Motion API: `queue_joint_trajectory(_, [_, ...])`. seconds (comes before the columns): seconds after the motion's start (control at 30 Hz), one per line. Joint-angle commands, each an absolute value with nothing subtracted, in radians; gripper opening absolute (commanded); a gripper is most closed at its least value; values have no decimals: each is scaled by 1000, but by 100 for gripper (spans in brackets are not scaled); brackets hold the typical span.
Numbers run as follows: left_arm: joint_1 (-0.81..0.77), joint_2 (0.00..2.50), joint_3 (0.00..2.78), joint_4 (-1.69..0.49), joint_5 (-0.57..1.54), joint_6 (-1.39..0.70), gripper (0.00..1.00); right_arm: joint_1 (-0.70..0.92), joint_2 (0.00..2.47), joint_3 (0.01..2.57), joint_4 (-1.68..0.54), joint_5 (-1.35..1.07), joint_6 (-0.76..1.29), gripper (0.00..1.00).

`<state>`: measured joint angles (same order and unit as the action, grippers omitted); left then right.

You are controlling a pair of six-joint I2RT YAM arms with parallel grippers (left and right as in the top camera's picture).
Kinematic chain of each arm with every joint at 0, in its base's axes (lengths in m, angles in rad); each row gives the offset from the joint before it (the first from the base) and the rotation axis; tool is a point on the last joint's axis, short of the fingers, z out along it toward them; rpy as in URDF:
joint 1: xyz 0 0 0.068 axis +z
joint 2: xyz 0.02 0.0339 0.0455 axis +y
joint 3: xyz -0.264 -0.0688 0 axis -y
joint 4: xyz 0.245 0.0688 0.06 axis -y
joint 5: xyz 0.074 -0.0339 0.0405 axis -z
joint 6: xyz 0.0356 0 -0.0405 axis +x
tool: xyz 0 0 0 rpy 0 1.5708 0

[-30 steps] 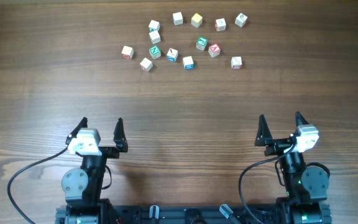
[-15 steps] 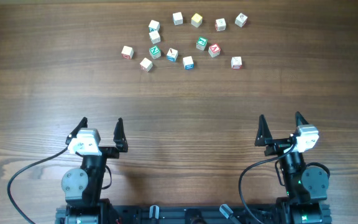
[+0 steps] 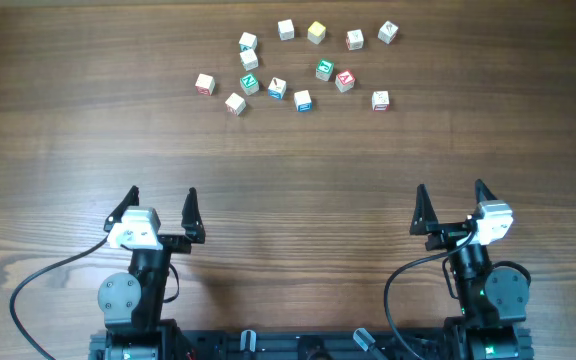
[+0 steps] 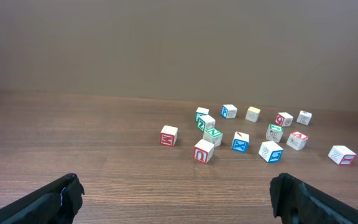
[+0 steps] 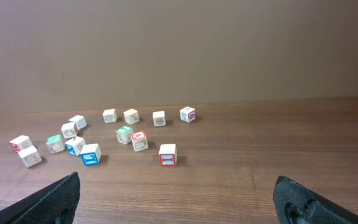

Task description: Form a horizontal line

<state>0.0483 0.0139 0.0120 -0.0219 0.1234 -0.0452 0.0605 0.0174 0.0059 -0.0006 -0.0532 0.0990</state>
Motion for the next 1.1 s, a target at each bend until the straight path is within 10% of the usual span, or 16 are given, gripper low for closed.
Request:
queue_joint_trajectory(0.0, [56, 7, 6, -19, 114, -30, 100, 55, 4, 5, 2, -72, 81, 100])
queue_joint_trajectory(1.07, [56, 9, 185, -208, 266, -165, 100, 55, 4, 5, 2, -72, 81, 100])
